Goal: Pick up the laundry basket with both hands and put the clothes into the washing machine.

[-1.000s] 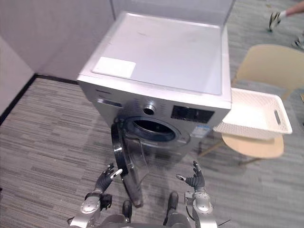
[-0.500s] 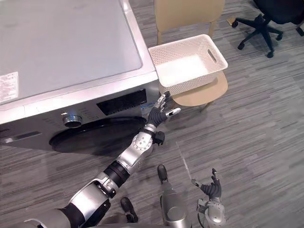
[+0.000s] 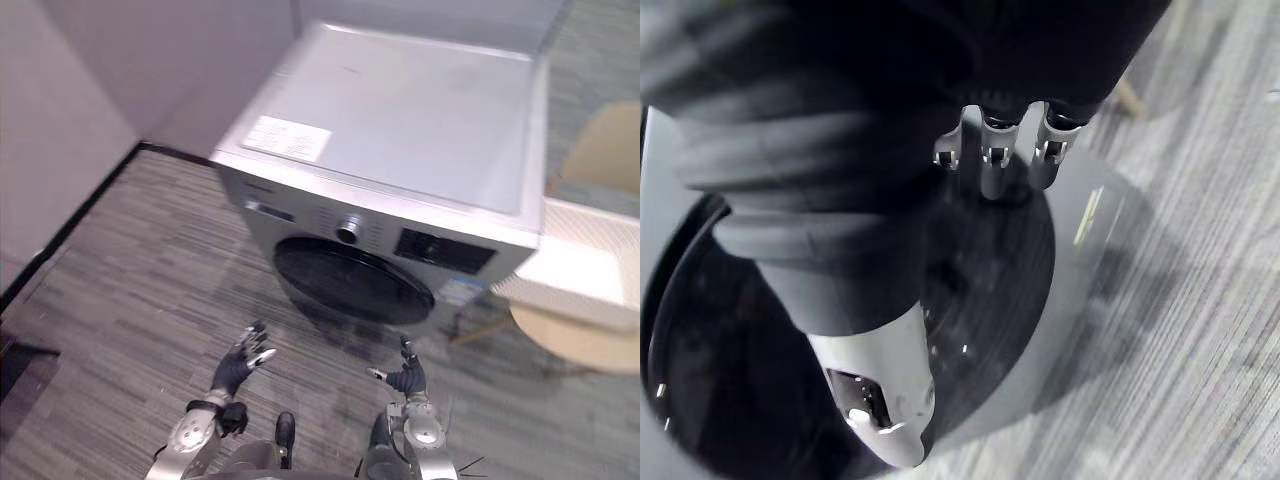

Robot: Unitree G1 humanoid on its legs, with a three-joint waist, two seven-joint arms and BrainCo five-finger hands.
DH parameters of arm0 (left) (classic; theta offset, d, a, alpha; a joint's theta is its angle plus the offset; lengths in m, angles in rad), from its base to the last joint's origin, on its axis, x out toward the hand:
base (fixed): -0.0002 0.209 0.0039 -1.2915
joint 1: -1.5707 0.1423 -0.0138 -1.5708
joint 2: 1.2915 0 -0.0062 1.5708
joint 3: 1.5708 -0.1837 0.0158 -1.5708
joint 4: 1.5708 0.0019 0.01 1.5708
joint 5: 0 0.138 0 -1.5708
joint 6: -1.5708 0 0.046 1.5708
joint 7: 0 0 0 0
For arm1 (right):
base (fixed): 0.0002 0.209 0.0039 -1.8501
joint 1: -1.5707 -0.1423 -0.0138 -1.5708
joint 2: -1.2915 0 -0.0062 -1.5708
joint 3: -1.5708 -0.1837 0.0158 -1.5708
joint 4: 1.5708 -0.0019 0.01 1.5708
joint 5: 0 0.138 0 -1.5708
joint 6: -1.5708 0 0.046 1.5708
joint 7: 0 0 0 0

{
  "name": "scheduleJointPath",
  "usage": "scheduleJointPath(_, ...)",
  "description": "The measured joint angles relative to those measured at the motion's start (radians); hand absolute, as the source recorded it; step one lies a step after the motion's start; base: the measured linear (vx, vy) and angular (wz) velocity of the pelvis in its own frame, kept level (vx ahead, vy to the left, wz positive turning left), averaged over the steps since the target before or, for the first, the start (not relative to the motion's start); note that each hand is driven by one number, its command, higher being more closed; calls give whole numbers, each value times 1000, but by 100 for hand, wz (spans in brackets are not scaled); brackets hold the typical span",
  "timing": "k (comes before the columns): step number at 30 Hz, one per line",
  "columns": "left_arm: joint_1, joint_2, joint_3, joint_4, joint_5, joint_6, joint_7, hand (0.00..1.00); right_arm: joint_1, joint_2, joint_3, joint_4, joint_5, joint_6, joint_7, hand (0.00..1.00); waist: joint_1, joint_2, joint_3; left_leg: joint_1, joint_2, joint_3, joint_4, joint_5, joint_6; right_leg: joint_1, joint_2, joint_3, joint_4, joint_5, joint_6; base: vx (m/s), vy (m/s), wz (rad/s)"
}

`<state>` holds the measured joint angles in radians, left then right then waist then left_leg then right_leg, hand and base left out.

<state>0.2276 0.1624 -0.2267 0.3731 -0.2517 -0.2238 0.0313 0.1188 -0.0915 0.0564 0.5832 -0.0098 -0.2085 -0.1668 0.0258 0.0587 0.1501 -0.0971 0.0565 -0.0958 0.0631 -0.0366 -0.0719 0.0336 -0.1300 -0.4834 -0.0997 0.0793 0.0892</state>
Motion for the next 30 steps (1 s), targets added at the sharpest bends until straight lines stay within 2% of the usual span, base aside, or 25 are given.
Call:
scheduleJointPath(1,-13,-8,38,60,10,0,10,0,-9,-1,0,3,0,0,0,0,3,1,-5,-19,-11,-38,8,5,7,12,-7,-52,0,-15,6,-158,10,155)
scheduleJointPath(3,-39,-22,107,163,31,7,41,0,-29,-3,-2,27,0,0,-3,0,-1,-2,-23,-69,-1,30,4,4,55,16,-25,-149,0,-19,12,-120,53,149)
scheduleJointPath(5,-49,-53,169,235,71,20,86,0,-45,-19,-2,49,0,1,-4,0,-2,-16,-20,-85,48,295,-11,13,100,14,-68,-208,2,-29,28,-20,226,135)
scheduleJointPath(6,-45,-70,190,277,83,24,104,0,-54,-27,-3,70,0,10,-5,0,1,-2,-27,-82,84,463,-9,16,96,11,-81,-231,22,-30,42,40,250,92)
scheduleJointPath(8,-30,-73,201,328,112,25,124,0,-53,-35,-3,77,-1,23,-4,0,1,-4,-26,-83,82,498,-4,62,52,37,-102,-259,26,-26,70,89,209,78)
scheduleJointPath(9,-28,-69,221,371,120,28,127,0,-51,-24,0,90,-1,26,-3,0,17,-25,-24,-80,63,483,18,62,53,52,-123,-259,32,-31,82,113,210,48)
scheduleJointPath(10,-24,-68,235,388,129,31,129,0,-51,-13,0,97,-1,28,-2,0,20,-38,-27,-80,49,482,31,44,57,53,-140,-259,44,-46,100,137,203,33)
scheduleJointPath(11,-10,-68,242,403,134,39,134,0,-50,0,-2,100,-3,30,-1,0,17,-59,-25,-86,29,475,82,-8,64,52,-192,-261,122,-77,125,191,193,36)
scheduleJointPath(12,-5,-64,260,402,140,40,137,0,-46,4,-4,101,-4,31,2,0,19,-70,-25,-91,21,461,121,-46,72,47,-244,-260,212,-113,130,267,226,50)
scheduleJointPath(13,-11,-58,259,414,151,43,144,0,-43,1,-3,101,-9,35,16,0,14,-76,-25,-82,0,445,162,-86,84,27,-318,-241,374,-137,98,258,197,46)
scheduleJointPath(14,-10,-60,257,419,154,43,144,0,-43,-4,0,101,-14,39,21,0,11,-78,-24,-67,-10,428,174,-105,97,-23,-367,-178,525,-133,-3,322,303,56)
scheduleJointPath(15,-9,-56,254,422,161,44,144,0,-44,-4,0,101,-24,39,25,0,-9,-63,-21,-40,-19,395,185,-126,108,-112,-390,-21,718,-89,-92,276,260,65)
scheduleJointPath(16,-12,-50,250,422,164,45,144,0,-42,5,1,102,-28,39,34,0,-21,-54,-14,-25,-13,361,190,-142,114,-165,-353,99,813,-144,-27,274,214,70)
scheduleJointPath(17,-17,-47,244,422,166,45,144,0,-41,8,2,103,-31,39,38,0,-31,-59,-11,-13,-10,338,188,-151,121,-192,-316,148,851,-191,-8,250,53,86)
scheduleJointPath(19,-44,-21,235,422,165,44,144,0,-42,3,2,102,-30,39,39,0,-44,-78,-3,34,-6,260,180,-171,122,-270,-181,222,840,-297,-13,342,23,98)
scheduleJointPath(20,-55,-21,233,422,165,44,144,0,-44,-1,1,101,-30,39,38,0,-45,-80,-1,41,-6,244,183,-173,116,-291,-150,234,808,-307,-10,424,-40,125)
scheduleJointPath(21,-78,-24,233,423,165,44,145,0,-47,-8,1,101,-29,38,37,0,-63,-76,2,56,-6,190,191,-181,106,-337,-78,295,694,-308,-8,367,-81,115)
scheduleJointPath(23,-100,-26,227,423,167,42,145,0,-48,-10,1,101,-28,39,38,0,-72,-68,8,71,-6,122,196,-193,88,-361,-23,372,570,-287,11,420,-167,131)
scheduleJointPath(24,-112,-25,224,424,170,39,146,0,-46,-9,1,101,-28,39,38,0,-71,-71,10,91,-8,80,198,-210,59,-375,10,418,475,-225,9,472,-281,147)
scheduleJointPath(25,-114,-21,220,424,177,38,146,0,-40,-5,2,101,-28,39,39,0,-71,-96,11,106,-24,38,208,-232,28,-369,4,443,410,-104,2,397,-289,138)
scheduleJointPath(26,-116,-16,221,431,183,37,145,0,-38,-7,2,101,-28,38,40,0,-74,-114,9,112,-30,14,223,-247,14,-370,-9,444,433,-56,-20,366,-304,126)
scheduleJointPath(27,-123,-40,230,446,186,38,146,0,-47,-27,1,109,-28,40,41,0,-67,-66,10,101,13,-22,268,-258,-4,-369,12,393,478,-95,-33,359,-310,97)
scheduleJointPath(28,-119,-62,234,446,186,37,146,0,-63,-32,0,107,-28,39,41,0,-63,-39,15,41,38,-40,361,-256,-11,-351,31,361,459,-128,-52,341,-297,74)
scheduleJointPath(29,-120,-76,239,446,186,38,147,0,-74,-41,0,107,-28,38,41,0,-63,-23,20,4,54,-39,424,-247,-25,-337,44,343,441,-131,-62,323,-310,52)
scheduleJointPath(30,-116,-97,246,457,186,41,146,0,-89,-43,1,112,-28,38,41,0,-59,-7,37,-56,85,-24,544,-217,-76,-292,68,316,401,-120,-82,223,-231,29)
